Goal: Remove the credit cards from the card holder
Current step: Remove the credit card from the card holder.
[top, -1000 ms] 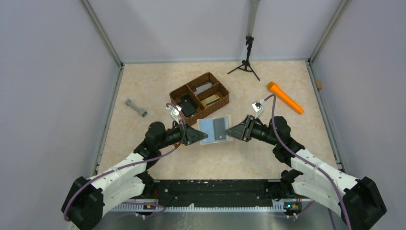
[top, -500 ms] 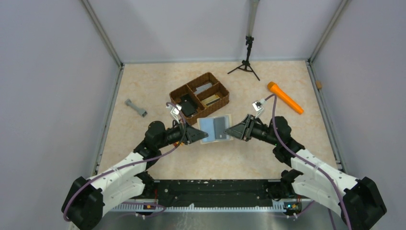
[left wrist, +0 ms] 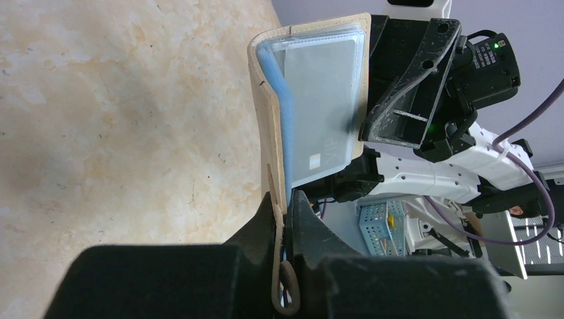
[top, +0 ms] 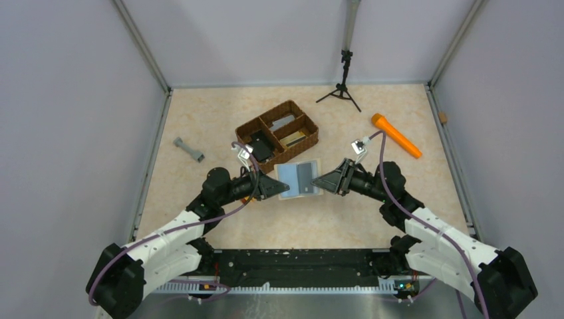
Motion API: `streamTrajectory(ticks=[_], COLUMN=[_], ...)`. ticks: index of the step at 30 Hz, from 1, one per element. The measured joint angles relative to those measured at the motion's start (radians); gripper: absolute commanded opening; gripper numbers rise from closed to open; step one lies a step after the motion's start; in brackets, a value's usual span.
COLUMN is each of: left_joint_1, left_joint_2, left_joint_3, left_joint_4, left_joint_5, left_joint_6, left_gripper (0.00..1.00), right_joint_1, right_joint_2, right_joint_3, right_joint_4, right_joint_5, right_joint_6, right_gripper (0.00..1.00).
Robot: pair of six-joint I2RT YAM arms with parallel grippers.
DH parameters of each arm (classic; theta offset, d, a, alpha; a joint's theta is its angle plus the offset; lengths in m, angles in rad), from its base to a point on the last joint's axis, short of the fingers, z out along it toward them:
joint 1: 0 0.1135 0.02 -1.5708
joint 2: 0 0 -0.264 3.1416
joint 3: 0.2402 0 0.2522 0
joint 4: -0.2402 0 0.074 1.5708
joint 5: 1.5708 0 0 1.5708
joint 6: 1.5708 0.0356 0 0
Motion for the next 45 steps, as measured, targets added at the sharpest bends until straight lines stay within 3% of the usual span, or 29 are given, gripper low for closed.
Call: streamTrajectory(ticks=[5, 11, 15, 20, 28, 31, 35, 45], left_joint_1=[0.0, 0.0, 0.0, 0.0, 0.0, 0.0, 0.0, 0.001], left_joint_2=[0.0, 0.003, 0.011, 0.011, 0.011, 0.011, 0.011, 0.031], left_joint_3=[0.0, 0.0, 0.0, 0.0, 0.0, 0.0, 0.0, 0.0], left_joint_4=[0.0, 0.003, 0.004, 0.005, 0.005, 0.005, 0.005, 0.005], left_joint_5=[0.0, 0.0, 0.0, 0.0, 0.0, 0.001, 0.005, 0.011], left_joint_6=[0.0, 0.0, 0.0, 0.0, 0.0, -0.001, -0.001, -0.001], left_gripper=[0.0, 0.0, 0.0, 0.0, 0.0, 0.0, 0.0, 0.0], right_joint_1=[0.0, 0.0, 0.0, 0.0, 0.0, 0.0, 0.0, 0.0], right_joint_2=[-0.001, -0.008, -0.008, -0.008, -0.008, -0.008, 0.007, 0.059], right_joint_3=[0.0, 0.0, 0.0, 0.0, 0.0, 0.0, 0.021, 0.032], right_joint_4=[0.0, 0.001, 0.001, 0.001, -0.013, -0.028, -0.076, -0.096], right_joint_5=[0.0, 0.0, 0.0, 0.0, 0.013, 0.021, 0.026, 0.026], right_joint_6=[0.001, 0.001, 0.001, 0.001, -0.002, -0.006, -0.027, -0.046], right_gripper=[0.3, 0.35, 0.32, 0.17, 0.04, 0.07, 0.21, 0.3])
